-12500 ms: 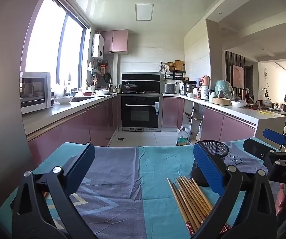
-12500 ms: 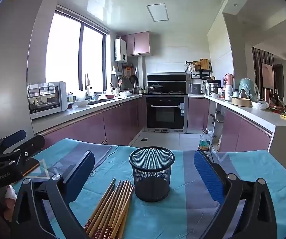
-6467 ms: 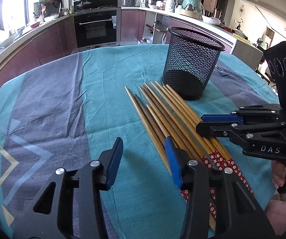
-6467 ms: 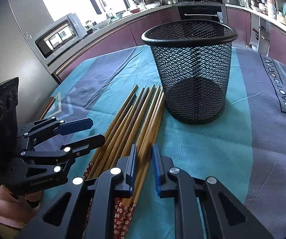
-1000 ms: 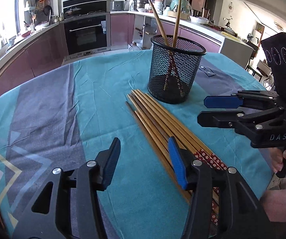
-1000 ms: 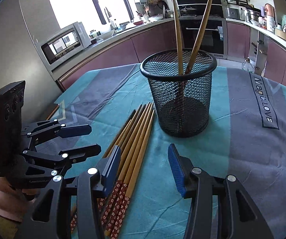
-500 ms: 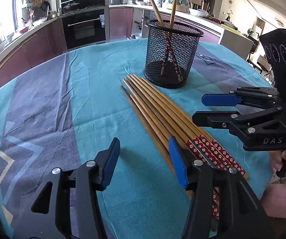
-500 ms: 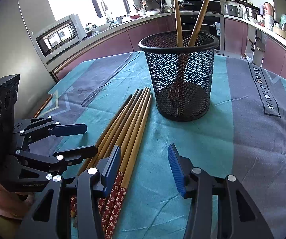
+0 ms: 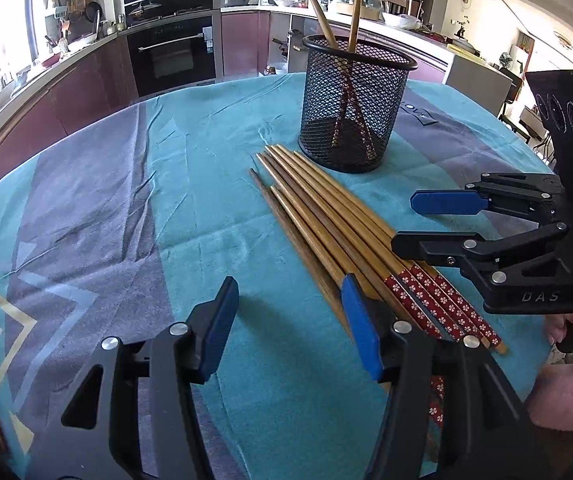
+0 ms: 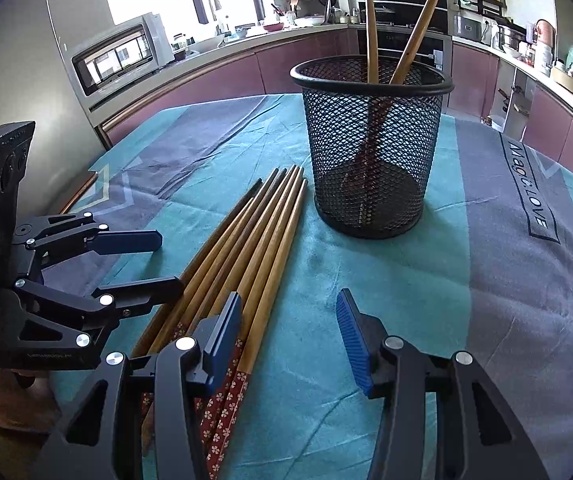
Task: Organize utensils
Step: 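Lower both grippers onto the chopstick bundle and close on chopsticks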
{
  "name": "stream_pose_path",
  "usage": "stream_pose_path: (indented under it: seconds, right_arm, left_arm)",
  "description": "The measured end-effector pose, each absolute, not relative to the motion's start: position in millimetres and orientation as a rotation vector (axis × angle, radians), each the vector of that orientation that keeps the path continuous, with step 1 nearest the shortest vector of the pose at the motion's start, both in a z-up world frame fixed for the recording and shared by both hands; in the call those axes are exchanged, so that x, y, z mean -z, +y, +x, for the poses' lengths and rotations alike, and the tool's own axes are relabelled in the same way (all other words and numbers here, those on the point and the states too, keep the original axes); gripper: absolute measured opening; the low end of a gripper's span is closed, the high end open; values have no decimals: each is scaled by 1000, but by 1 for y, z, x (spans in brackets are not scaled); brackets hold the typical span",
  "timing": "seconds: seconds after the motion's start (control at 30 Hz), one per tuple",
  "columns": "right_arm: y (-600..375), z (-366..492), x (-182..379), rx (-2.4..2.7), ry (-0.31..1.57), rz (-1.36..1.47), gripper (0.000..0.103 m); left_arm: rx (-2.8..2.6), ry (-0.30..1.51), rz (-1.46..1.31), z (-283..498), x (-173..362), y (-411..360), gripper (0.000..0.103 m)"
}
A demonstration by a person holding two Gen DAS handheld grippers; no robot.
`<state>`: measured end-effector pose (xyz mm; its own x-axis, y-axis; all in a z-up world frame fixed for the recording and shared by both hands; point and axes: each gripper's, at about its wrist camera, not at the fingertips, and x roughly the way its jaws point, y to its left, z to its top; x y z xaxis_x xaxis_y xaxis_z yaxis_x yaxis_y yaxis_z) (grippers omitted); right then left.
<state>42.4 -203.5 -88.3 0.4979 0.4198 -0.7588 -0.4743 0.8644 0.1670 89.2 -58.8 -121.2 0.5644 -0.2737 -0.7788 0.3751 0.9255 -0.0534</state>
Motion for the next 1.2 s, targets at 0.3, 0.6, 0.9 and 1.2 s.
stream_pose_path:
  seconds: [0.3,0.6,0.9,1.2]
  right_arm:
    - [-202,44,88,-534,900,-90,47]
    - [-203,45,87,-530,907,-88,40]
    - [-207,48,87,-562,927,-42,28]
    - [-211,49,86,-575,936,-2,20]
  left_arm:
    - [389,902,123,91,122,-56,49]
    - [411,926,57,96,124,-44,43]
    - [411,923,55,98,125,-46,42]
    - [412,923,52,98,126,-46,42]
